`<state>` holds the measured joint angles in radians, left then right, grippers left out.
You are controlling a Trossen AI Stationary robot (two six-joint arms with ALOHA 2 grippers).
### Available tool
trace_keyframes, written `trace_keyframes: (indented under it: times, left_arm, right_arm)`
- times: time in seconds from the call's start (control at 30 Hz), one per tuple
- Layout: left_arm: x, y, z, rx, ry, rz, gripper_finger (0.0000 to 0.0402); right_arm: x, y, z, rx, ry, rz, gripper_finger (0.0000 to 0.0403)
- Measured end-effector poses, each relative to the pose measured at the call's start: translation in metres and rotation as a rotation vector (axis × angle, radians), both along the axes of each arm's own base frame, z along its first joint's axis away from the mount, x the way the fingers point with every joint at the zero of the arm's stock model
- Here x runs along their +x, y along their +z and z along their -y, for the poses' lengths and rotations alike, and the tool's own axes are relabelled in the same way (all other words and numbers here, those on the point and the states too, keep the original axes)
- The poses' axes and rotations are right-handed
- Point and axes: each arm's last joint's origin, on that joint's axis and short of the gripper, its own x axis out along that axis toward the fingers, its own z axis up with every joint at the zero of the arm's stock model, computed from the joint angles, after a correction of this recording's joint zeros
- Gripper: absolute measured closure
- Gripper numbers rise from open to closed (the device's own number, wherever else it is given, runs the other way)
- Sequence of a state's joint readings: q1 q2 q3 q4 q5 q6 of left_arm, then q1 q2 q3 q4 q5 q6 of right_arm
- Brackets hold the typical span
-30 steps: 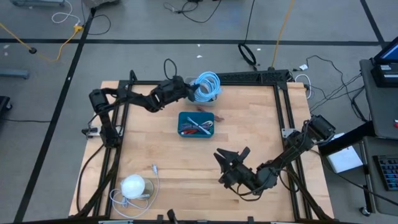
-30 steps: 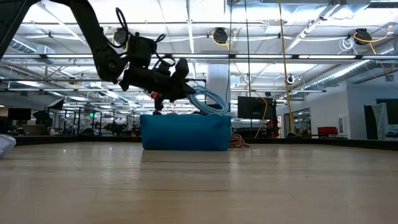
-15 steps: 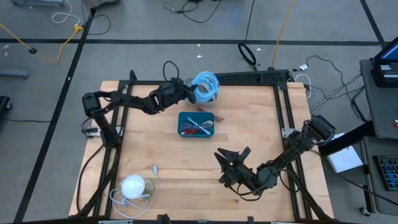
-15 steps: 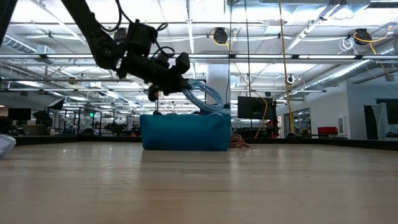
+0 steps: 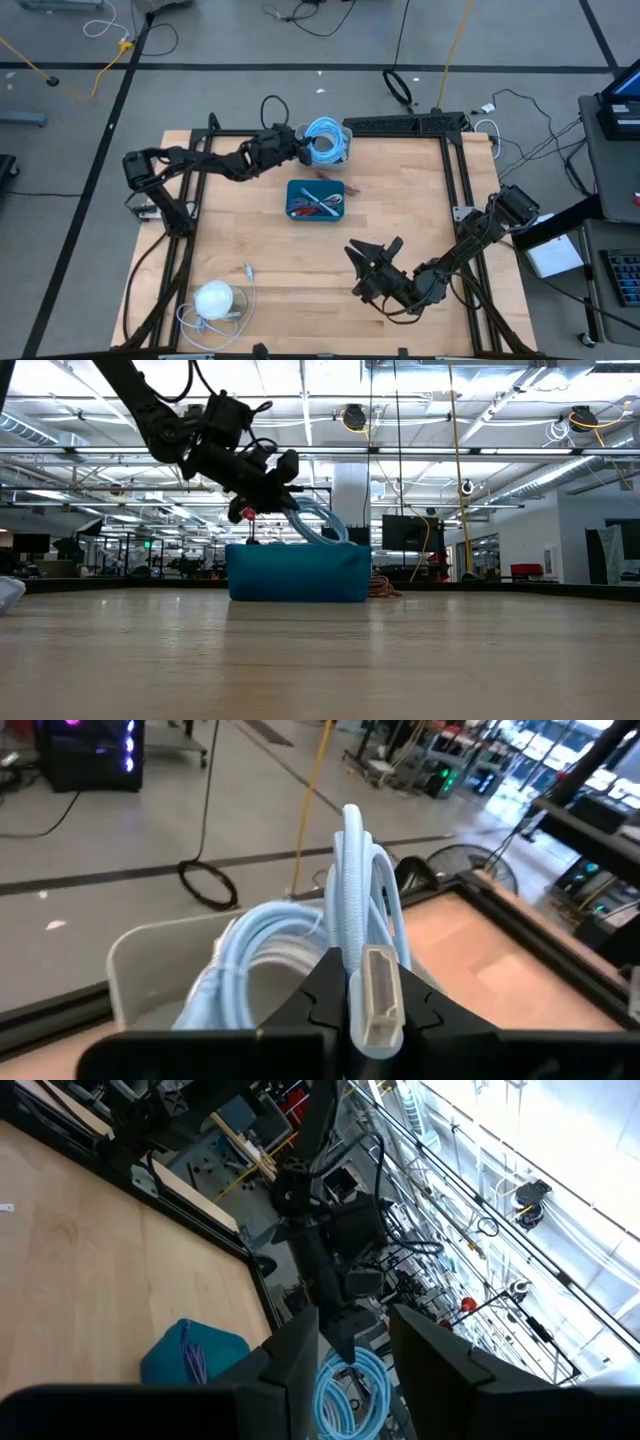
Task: Pick & Place USB Port
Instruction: Put the blue HDMI cable into the gray bin
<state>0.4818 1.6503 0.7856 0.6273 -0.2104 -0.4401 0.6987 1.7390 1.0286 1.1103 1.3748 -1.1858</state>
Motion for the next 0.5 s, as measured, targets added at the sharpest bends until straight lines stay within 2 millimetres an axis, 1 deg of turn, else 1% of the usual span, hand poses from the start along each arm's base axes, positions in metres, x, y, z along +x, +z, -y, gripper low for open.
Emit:
trace_keyframes:
  times: [0.13, 0.37, 0.5]
  left_arm:
    - [-0.004, -0.003, -0.006, -0.027, 0.011, -0.023, 0.0377]
    - [-0.009, -0.006, -0.013, -0.06, -0.027, -0.036, 0.0377]
    - [-0.011, -0.011, -0.016, -0.09, -0.04, -0.066, 0.0377]
  right_arm:
    - [0.0, 0.0, 0.0, -0.001, 0.005, 0.001, 0.0284]
    - [0.0, 0.0, 0.0, -0.004, 0.013, 0.003, 0.0284]
    - [0.001, 0.0, 0.001, -0.004, 0.012, 0.003, 0.0284]
